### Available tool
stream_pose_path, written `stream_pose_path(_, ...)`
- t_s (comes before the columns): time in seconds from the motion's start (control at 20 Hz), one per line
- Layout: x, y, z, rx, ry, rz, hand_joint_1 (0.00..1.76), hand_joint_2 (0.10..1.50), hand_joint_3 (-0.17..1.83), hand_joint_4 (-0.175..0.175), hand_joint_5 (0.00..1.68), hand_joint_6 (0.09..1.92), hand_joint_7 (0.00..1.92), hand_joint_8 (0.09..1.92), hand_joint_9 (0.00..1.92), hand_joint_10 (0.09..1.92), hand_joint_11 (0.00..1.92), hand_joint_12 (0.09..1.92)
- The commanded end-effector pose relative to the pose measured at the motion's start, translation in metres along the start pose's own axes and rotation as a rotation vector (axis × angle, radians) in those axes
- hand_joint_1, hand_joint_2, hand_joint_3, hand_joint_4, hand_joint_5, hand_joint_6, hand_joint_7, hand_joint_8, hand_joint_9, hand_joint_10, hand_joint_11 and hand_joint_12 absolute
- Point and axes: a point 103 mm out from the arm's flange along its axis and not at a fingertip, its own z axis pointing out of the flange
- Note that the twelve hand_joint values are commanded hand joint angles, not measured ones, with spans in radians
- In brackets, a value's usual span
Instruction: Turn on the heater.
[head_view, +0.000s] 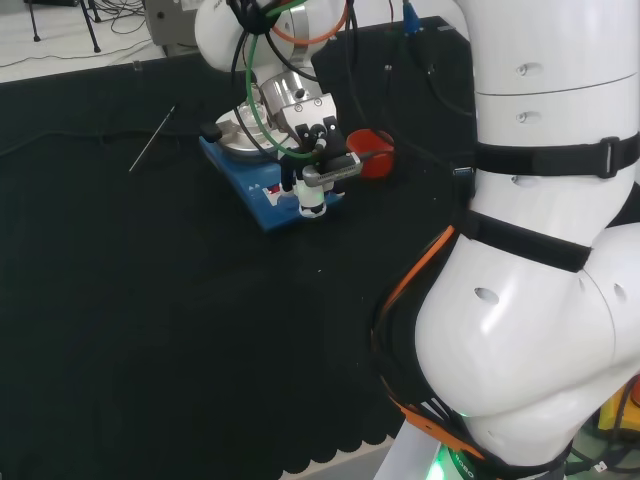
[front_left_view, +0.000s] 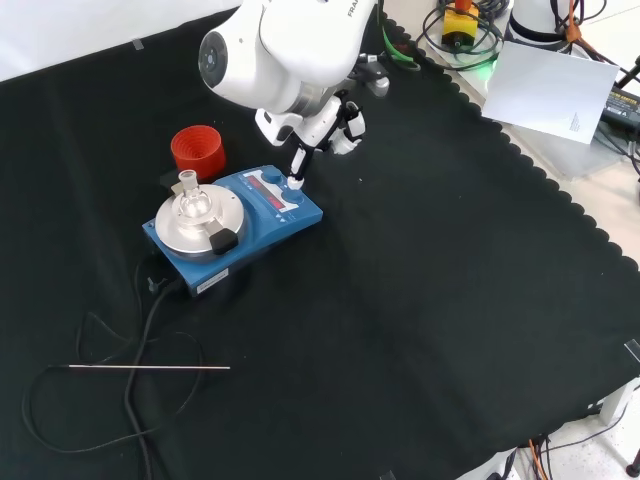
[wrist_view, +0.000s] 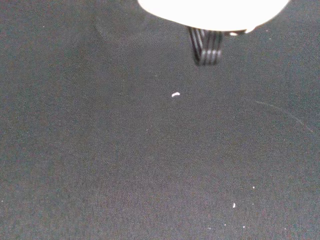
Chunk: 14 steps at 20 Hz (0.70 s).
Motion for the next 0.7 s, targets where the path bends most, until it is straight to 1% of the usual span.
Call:
stream_pose_path(0.05, 0.0015, 0.0004, -0.0010, 0.010, -0.007, -0.001, 1.47, 0.58, 1.25, -0.023, 0.24, 0.09, 1.55, 1.89, 1.69, 1.71, 1.29, 1.37)
stream_pose_path(0.5, -0.0021, 0.0070, -0.0033, 0.030, -0.002, -0.011, 1.47, 0.58, 1.26, -0.022, 0.25, 0.09, 1.55, 1.89, 1.70, 1.71, 1.29, 1.38)
stream_pose_path(0.7, -0.0027, 0.0097, -0.0008, 0.040, -0.001, -0.009, 1.47, 0.57, 1.27, -0.023, 0.25, 0.09, 1.55, 1.89, 1.70, 1.71, 1.29, 1.38)
